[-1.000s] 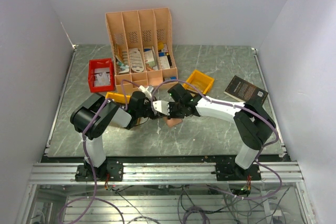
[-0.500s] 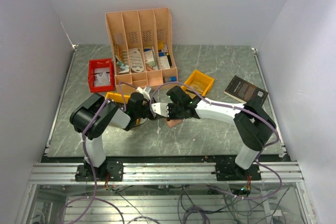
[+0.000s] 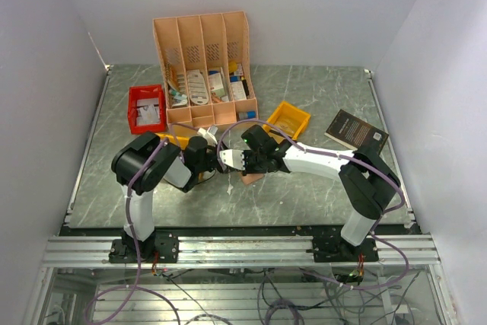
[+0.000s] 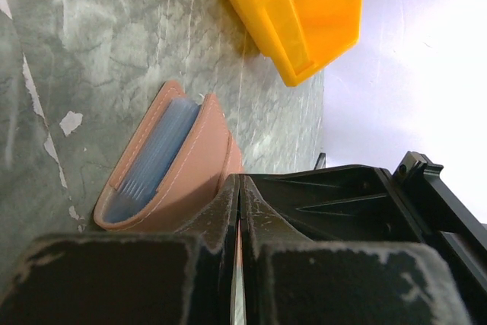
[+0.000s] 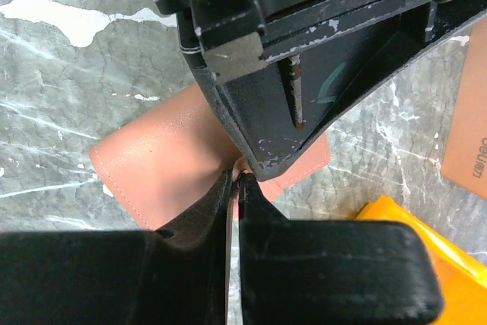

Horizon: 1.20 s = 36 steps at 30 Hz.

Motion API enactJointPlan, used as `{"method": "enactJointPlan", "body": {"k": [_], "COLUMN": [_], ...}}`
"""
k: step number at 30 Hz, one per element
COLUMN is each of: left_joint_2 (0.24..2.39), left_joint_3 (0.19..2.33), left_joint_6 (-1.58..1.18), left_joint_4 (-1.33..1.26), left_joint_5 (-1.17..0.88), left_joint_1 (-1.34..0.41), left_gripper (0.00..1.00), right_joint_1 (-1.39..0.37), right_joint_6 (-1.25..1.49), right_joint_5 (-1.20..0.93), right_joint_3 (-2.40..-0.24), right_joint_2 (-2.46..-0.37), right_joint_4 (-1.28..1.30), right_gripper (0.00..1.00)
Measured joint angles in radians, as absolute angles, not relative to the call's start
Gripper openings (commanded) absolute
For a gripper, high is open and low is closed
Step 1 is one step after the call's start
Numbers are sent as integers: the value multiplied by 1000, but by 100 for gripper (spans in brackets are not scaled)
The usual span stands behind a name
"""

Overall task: Put the credit cards into the card holder
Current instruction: Close the card holder at the center of the board.

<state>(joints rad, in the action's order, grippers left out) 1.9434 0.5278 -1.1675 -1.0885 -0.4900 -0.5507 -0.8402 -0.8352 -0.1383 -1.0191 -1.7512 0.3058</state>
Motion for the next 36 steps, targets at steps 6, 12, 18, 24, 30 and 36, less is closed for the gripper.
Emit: {"method": "enactJointPlan", "body": {"k": [6,12,18,24,30,36], "left_joint_2": [1943,1901,1882,1882,1888,1889], "left_joint_3": [529,545,549,560,557,557], "left_joint_6": [-1142,-1076,-1043,-1027,-1029,-1029], "left_joint_4": [-1050,-949,-907,-886,-900,-901], "left_joint_5": [-490,-477,-476,-476,-476,-479], "left_joint_1": [-560,-567,-567,-567,-567,-567], "left_gripper": [7,7,7,7,7,7], "right_joint_1": [-840,-841,-841,-841,-827,-793], "right_joint_6": [-835,-834,-833,-839,-855,-857], "right_joint_5": [-138,-139,-141,-151,-184,-261], "right_joint_3": [-1019,-1019,-1020,-1020,-1023,-1059], "right_joint_2": [-1751,-1751,-1752,-1753,-1752,-1765], "right_joint_4": [306,306,307,306,313,361], "right_gripper": [0,1,15,21,22,22]}}
